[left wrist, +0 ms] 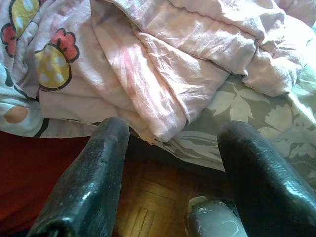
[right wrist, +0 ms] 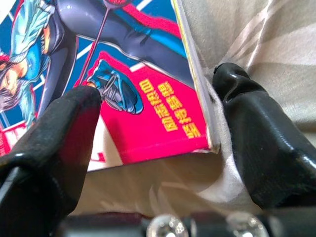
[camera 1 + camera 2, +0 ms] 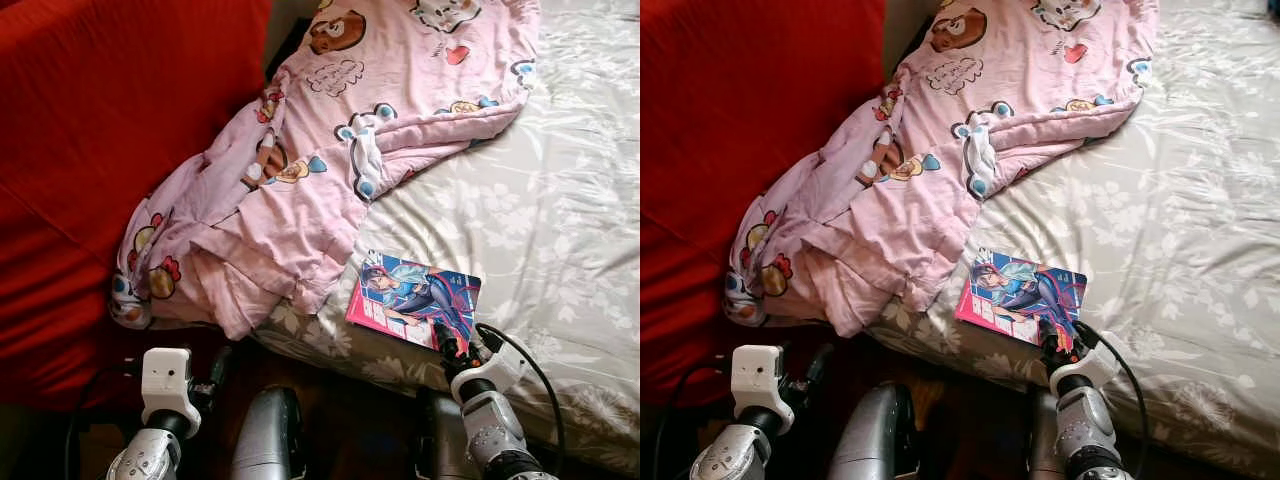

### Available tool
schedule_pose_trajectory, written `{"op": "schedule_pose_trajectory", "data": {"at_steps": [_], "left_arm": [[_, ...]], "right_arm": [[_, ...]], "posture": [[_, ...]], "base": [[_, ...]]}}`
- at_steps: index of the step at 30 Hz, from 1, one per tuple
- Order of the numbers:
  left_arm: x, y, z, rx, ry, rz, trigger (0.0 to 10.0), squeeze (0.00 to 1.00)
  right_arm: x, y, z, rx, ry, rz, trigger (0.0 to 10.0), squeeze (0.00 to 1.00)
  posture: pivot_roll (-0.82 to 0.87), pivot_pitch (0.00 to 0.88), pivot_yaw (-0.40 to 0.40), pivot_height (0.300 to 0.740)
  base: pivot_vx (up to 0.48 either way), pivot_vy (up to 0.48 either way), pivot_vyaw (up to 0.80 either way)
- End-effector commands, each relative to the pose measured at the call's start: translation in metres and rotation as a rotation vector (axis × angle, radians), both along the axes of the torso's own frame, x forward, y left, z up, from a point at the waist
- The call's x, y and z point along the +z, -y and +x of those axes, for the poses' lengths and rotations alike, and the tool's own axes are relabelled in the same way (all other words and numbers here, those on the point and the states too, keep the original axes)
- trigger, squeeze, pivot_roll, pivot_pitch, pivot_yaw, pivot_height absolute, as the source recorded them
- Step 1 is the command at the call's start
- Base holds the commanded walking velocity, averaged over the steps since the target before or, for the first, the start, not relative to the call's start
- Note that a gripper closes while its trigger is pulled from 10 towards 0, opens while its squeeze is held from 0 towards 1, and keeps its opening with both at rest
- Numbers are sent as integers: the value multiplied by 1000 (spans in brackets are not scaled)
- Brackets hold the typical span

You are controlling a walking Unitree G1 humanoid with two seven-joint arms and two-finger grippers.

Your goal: Clean up the room

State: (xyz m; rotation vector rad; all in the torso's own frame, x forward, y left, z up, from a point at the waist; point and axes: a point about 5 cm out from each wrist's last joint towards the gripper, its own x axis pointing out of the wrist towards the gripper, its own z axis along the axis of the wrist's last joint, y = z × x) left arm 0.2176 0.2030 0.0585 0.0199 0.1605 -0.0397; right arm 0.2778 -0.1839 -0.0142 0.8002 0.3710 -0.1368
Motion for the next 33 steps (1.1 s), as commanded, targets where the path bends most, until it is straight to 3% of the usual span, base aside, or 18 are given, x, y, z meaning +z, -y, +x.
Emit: {"op": "schedule_pose_trajectory", "data": {"at_steps": [1, 8, 20, 21, 22, 23, 33], "left_arm": [[-4, -6, -7, 9, -35, 20, 10000, 0], [-3, -8, -10, 17, -38, 30, 10000, 0], [-2, -9, -12, 20, -41, 40, 10000, 0], [-2, -8, -12, 15, -41, 44, 10000, 0], [-2, -7, -12, 12, -41, 46, 10000, 0], [-3, -6, -13, 11, -42, 47, 10000, 0], [-6, -2, -10, -1, -47, 61, 10000, 0]], "right_arm": [[-36, -37, -37, 102, -210, 157, 10000, 0], [-25, -58, -24, 192, -141, 257, 10000, 0], [-9, -64, -5, 153, -72, 355, 10000, 0], [-8, -63, -4, 139, -63, 380, 7020, 0], [-7, -62, -3, 124, -55, 401, 3020, 0], [-6, -60, -3, 102, -44, 423, 0, 0], [-11, -51, -8, 81, -46, 430, 0, 0]], "posture": [[166, 300, 169, 612], [186, 300, 172, 612], [204, 295, 169, 612], [205, 295, 169, 612], [206, 295, 169, 612], [206, 296, 167, 612], [189, 285, 158, 612]], "base": [[0, 0, 0], [0, 0, 0], [0, 0, 0], [0, 0, 0], [0, 0, 0], [0, 0, 0], [0, 0, 0]]}}
